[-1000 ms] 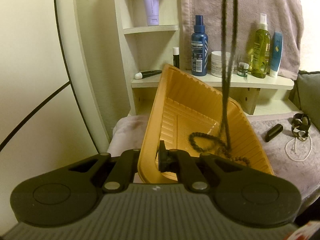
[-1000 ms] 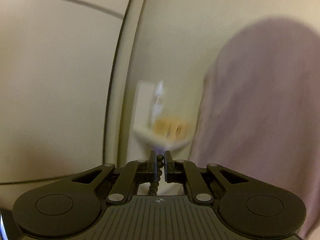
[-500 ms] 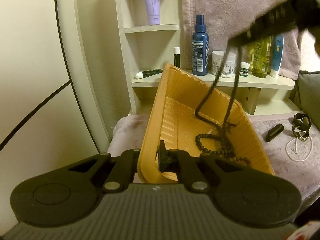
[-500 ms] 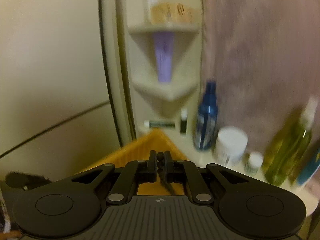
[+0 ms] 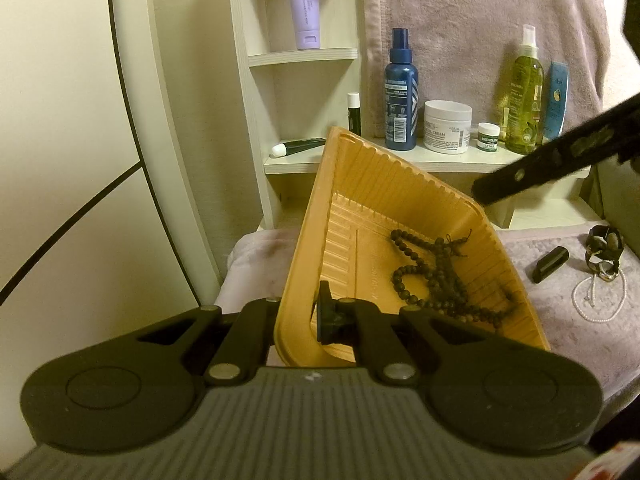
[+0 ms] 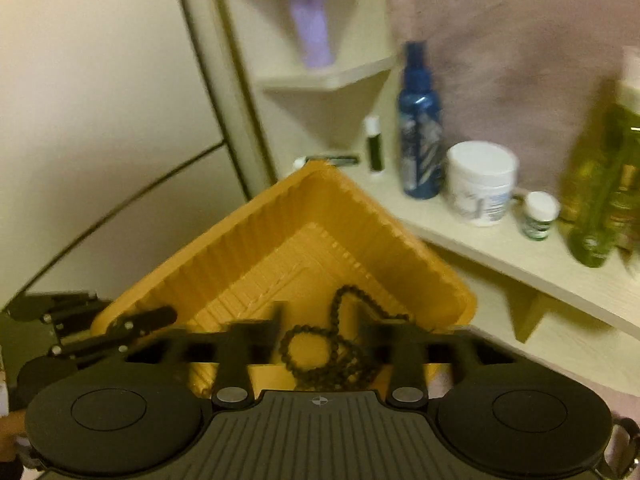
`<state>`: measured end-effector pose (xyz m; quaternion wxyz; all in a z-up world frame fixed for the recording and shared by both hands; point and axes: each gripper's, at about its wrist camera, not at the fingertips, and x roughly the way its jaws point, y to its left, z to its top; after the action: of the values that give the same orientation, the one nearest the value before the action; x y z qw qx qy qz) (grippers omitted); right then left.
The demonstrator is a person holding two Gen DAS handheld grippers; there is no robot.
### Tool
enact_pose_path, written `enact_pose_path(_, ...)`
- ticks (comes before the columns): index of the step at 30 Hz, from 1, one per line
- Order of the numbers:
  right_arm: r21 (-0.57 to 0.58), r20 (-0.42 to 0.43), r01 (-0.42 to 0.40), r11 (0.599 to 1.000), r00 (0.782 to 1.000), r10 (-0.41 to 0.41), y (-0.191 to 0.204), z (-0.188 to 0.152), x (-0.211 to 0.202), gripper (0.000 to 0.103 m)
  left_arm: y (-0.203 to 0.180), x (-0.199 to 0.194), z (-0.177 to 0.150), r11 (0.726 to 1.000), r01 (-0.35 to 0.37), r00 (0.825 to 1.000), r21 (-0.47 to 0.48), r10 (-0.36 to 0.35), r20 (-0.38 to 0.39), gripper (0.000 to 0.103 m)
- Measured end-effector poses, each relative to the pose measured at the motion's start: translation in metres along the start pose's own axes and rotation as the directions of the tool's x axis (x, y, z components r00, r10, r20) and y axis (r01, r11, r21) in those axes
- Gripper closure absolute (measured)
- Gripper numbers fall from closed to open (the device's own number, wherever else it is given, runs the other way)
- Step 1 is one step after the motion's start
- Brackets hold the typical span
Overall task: Organize jewelry
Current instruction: 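Lower the necklace into the tray and open right gripper while left holds tray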
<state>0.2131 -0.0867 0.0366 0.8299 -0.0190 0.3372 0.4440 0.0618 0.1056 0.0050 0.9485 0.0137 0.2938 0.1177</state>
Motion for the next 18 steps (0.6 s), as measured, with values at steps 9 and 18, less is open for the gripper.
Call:
enact_pose_path(9,0.223,0.222,0.153,0.963,0.954,-0.203,-0.039,-0.034,-0.087,0.045,-0.001,0.0,0.0,1.0,-0.002,1.0,0.0,0.002,0.0,0.099)
enact_pose_path(18,0.4,0.181,0.357,0.844,0.872,-0.455,-0.074,-0.112,-0.127,0.045,-0.002,-0.001,-0.001,1.0,-0.004,1.0,0.005,0.004,0.001,0.099)
